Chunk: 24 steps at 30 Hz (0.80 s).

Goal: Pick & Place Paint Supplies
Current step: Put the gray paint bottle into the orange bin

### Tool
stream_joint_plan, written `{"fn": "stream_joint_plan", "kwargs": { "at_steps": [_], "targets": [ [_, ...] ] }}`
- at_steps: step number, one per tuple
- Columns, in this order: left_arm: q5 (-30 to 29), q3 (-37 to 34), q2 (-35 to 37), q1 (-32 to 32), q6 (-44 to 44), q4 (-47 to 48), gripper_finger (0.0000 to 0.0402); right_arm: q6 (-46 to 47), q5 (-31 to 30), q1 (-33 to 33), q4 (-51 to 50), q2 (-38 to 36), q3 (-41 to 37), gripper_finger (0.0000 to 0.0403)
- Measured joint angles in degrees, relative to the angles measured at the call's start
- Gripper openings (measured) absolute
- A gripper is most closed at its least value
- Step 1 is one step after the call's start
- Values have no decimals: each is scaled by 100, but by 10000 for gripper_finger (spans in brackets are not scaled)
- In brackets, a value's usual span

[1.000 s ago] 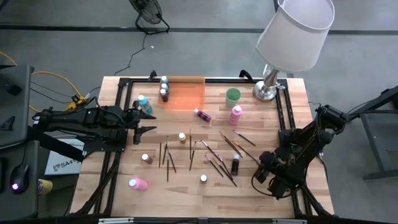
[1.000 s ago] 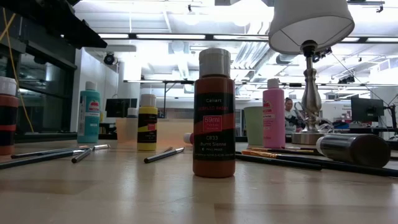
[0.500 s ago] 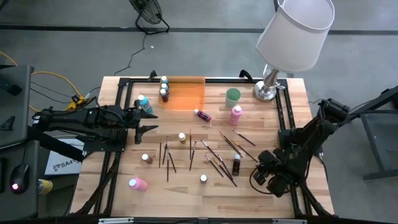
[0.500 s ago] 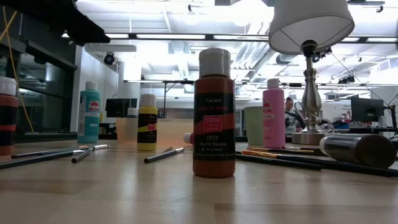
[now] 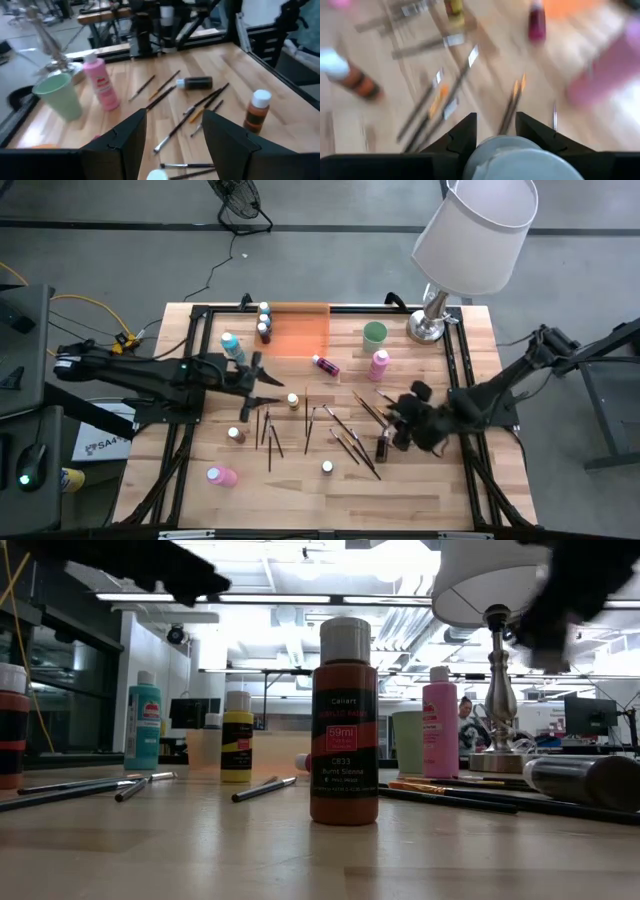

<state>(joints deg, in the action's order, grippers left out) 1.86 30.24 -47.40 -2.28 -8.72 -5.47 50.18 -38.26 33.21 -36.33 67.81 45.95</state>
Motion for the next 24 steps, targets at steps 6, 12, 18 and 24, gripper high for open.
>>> {"fn": "stream_joint_plan", "kwargs": {
  "at_steps": [6,12,18,24],
  "targets": [
    [319,0,-964,2,-55,-1079,187,-2403,1005,-1081,1865,-67,0,115],
    [377,307,-1796,2,-178,-1453,187,-3449,2340,-2058,2978,72,2,115],
    [378,753,-2289,2,-306,-1359,187,-3974,3472,-2685,3545,429,4,118],
    [375,1102,-2615,2,-456,-1403,187,-4311,4034,-2986,4481,802,4,117]
  ]
}}
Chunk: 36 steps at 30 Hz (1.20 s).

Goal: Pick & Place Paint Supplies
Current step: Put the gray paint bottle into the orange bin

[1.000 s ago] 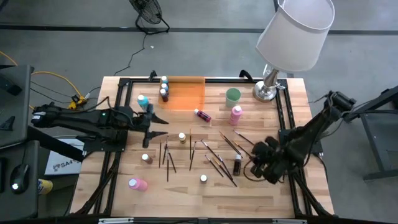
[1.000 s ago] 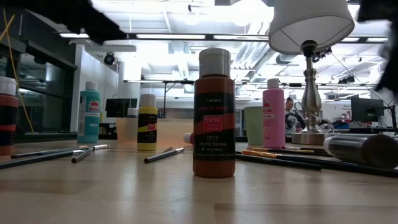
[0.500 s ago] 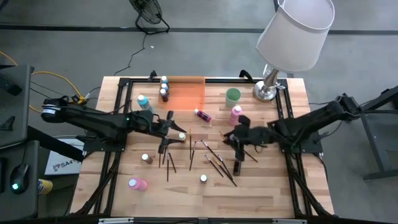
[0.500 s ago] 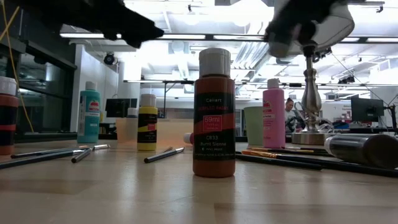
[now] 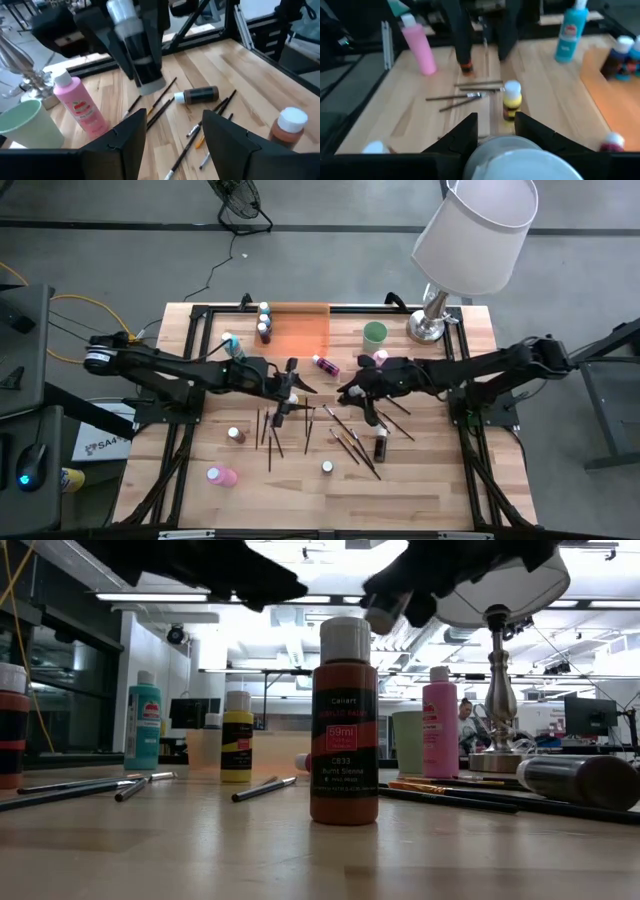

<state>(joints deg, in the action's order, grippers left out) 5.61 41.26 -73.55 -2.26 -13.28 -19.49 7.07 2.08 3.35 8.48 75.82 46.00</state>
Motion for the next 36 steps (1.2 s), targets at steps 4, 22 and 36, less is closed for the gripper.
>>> {"fn": "stream_joint_plan", "kwargs": {
  "at_steps": [4,22,36],
  "targets": [
    [-19,137,-199,4,1,-39,187,-209,148,-56,347,164,2,117],
    [-419,997,-1183,4,536,-15,281,-908,81,-52,1444,528,4,118],
    [-420,1431,-1463,0,674,105,248,-1041,88,-48,1487,526,4,119]
  ]
}}
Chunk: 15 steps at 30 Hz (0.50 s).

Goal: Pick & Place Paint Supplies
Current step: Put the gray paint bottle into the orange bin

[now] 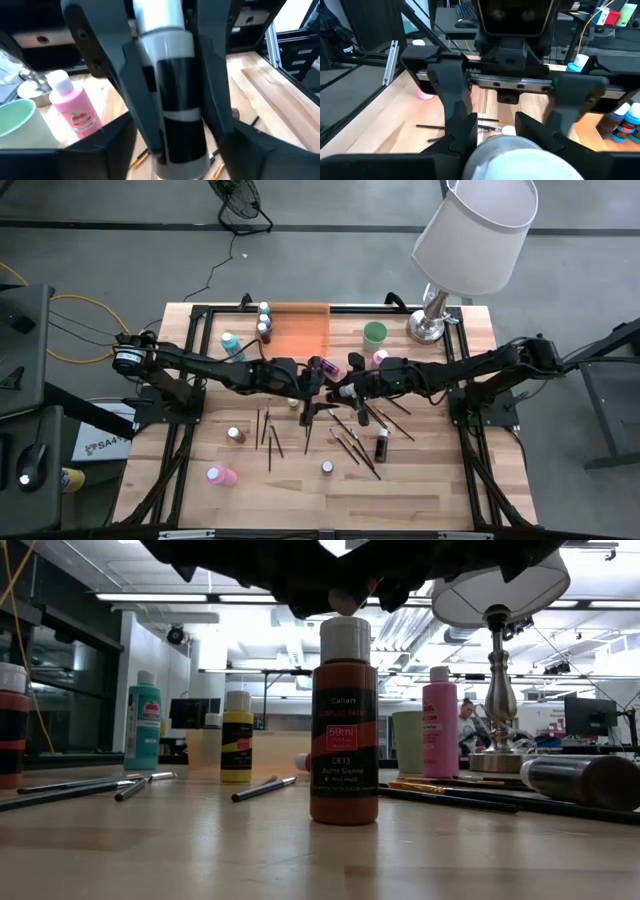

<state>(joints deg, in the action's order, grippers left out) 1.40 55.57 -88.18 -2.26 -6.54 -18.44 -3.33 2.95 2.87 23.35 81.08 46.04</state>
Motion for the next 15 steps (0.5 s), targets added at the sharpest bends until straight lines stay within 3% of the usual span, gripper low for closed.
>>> {"fn": "stream_joint_plan", "kwargs": {
  "at_steps": [7,15],
  "targets": [
    [-12,0,0,2,142,243,117,-43,-99,0,-3,0,0,119],
    [-8,2,2,4,76,290,111,-114,-266,7,53,0,-4,119]
  ]
}}
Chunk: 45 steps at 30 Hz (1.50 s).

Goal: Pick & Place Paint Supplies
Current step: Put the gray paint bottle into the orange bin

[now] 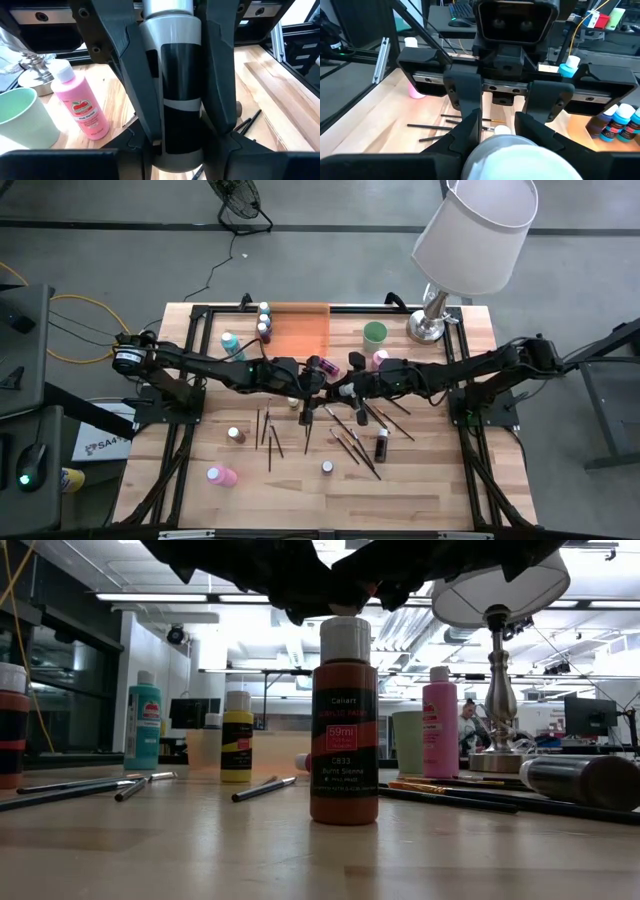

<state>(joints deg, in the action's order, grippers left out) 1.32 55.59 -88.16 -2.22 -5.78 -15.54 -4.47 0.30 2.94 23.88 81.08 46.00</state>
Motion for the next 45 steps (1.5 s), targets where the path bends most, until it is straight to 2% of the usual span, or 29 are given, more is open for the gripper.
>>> {"fn": "stream_joint_plan", "kwargs": {
  "at_steps": [4,8,14,16,21,24,27,34,37,41,45],
  "targets": [
    [-8,12,5,0,-20,68,110,18,-59,-2,-10,-93,-4,134],
    [-97,-12,45,9,-148,338,110,29,-458,32,-214,-407,-2,176],
    [-486,-17,80,-3,-408,480,110,72,-775,200,-1308,-1095,15,240],
    [-638,-15,114,-3,-514,385,110,312,-1081,280,-1818,-1267,15,249],
    [-1188,-12,369,8,-822,583,109,861,-2507,617,-3110,-1645,0,251],
    [-1246,-16,507,82,-898,670,109,1198,-2698,770,-3360,-1735,-98,246],
    [-892,-202,679,227,-900,433,109,1181,-2554,849,-2577,-1680,-538,241],
    [414,-672,658,625,-616,-916,109,330,-2226,705,1230,-1271,-1728,238],
    [853,-864,658,656,-482,-1482,109,176,-2010,600,2082,-1051,-1900,238],
    [1057,-909,640,624,-466,-2020,109,162,-1287,362,3189,-467,-1881,238],
    [1189,-925,489,636,-459,-2238,109,-26,-1177,180,4152,254,-1773,238]
  ]
}}
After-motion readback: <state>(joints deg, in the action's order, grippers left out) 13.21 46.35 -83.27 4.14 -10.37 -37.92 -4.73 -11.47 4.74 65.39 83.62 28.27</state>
